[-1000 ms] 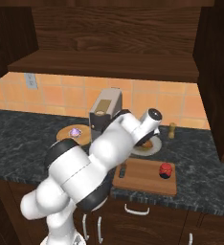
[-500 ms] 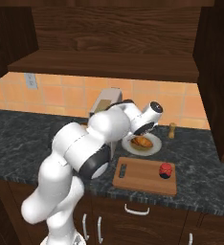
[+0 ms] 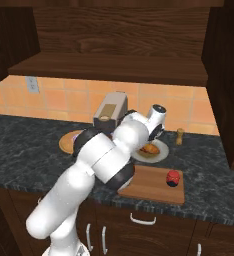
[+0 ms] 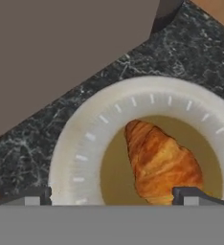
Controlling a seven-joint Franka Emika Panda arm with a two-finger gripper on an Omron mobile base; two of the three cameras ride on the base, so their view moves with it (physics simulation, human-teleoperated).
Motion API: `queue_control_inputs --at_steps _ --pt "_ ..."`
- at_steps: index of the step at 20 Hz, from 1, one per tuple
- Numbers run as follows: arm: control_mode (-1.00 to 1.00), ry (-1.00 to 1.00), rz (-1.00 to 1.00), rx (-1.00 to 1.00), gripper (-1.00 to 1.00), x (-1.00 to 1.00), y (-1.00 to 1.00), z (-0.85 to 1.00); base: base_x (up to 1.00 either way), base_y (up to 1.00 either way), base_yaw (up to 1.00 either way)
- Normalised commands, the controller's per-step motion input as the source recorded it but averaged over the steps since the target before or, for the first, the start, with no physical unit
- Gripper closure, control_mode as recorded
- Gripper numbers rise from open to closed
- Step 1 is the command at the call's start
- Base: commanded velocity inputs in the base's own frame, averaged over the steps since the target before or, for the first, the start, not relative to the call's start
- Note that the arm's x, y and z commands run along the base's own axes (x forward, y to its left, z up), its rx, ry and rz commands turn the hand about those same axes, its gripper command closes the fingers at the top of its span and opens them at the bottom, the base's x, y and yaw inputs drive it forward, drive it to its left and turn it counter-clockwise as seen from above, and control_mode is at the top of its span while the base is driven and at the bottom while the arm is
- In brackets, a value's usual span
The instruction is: From the different types of pastries on the counter, select a croissant and place it on the cutting board. Then retrieve a jar of jam from the cabinet and place it alongside the croissant on the cutting board.
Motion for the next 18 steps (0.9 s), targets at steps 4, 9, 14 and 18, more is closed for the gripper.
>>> queue_control_inputs --at_steps 4,9,14,18 --pt "-1.0 0.02 0.04 -0.04 -1.0 0.24 0.0 -0.07 0.0 0.0 0.0" --pt "-1.0 0.21 0.0 -0.08 -1.0 0.54 0.0 -0.26 0.0 0.0 0.0" --pt "-1.0 0.1 0.02 0.0 -1.0 0.24 -0.05 -0.04 0.0 0.0 0.0" --pt "-1.0 0.11 0.13 0.0 -1.0 0.27 -0.19 -0.19 0.0 0.0 0.0"
